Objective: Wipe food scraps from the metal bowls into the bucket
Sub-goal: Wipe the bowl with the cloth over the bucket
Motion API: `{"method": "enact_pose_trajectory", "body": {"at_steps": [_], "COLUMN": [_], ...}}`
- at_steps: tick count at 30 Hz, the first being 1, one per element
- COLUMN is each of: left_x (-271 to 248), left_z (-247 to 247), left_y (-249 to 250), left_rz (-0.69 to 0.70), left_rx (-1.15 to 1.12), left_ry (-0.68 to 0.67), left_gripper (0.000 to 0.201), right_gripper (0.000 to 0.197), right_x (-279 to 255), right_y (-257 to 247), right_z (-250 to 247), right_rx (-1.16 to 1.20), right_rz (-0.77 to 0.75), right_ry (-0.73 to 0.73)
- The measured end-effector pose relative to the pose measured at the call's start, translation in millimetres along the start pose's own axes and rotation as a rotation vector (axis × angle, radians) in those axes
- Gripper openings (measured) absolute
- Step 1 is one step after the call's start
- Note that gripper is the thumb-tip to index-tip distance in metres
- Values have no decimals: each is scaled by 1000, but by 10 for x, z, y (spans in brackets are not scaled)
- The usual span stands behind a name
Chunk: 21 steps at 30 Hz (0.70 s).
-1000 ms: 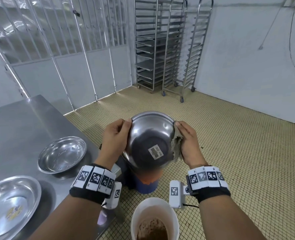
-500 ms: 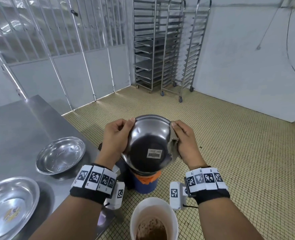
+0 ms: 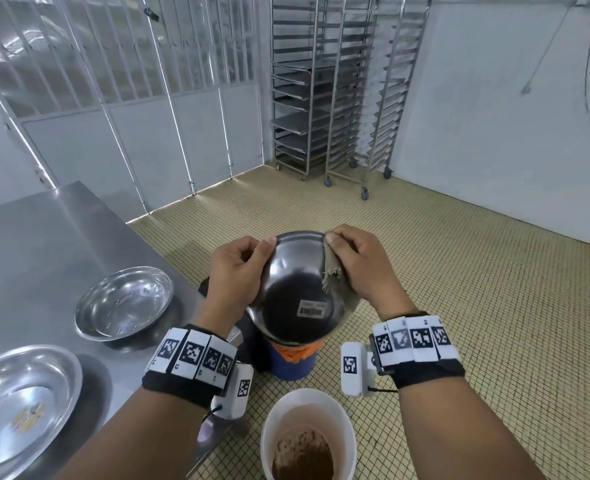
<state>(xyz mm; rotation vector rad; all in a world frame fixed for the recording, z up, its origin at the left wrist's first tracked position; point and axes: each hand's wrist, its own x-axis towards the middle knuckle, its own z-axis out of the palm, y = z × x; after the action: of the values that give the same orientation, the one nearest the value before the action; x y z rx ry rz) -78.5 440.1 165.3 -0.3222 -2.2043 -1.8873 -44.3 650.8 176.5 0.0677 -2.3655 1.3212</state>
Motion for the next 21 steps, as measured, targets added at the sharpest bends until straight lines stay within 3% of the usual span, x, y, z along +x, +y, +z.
{"method": "enact_pose_trajectory", "body": {"at_steps": [1, 5, 6, 11, 13, 16, 19, 21], "left_x": [16, 86, 85, 15, 30, 72, 96, 105], "left_z": [0, -80, -93, -42, -78, -128, -76, -66], "left_y": [15, -17, -47, -118, -136, -36, 119, 181], "left_rz": [-1, -96, -118, -159, -53, 144, 225, 193], "left_rx": [0, -165, -179, -174, 2, 328, 377, 358], "left_ry": [8, 136, 156, 90, -11, -155, -282, -285], "left_gripper": [33, 40, 41, 47, 46, 24, 21, 26], "right_gripper": [24, 24, 24, 25, 28, 23, 21, 21], "right_x": [0, -179, -203, -51, -10, -11, -19, -43], "right_y": [-2, 134, 177, 88, 37, -62, -108, -67], "right_z": [-2, 84, 119, 65, -32, -71, 13, 59], "right_rx": [19, 598, 629, 500, 354, 51, -53, -48], "right_rz": [1, 212, 234, 229, 158, 47, -30, -46], "right_ry": [2, 104, 107, 121, 97, -48, -119, -101]}}
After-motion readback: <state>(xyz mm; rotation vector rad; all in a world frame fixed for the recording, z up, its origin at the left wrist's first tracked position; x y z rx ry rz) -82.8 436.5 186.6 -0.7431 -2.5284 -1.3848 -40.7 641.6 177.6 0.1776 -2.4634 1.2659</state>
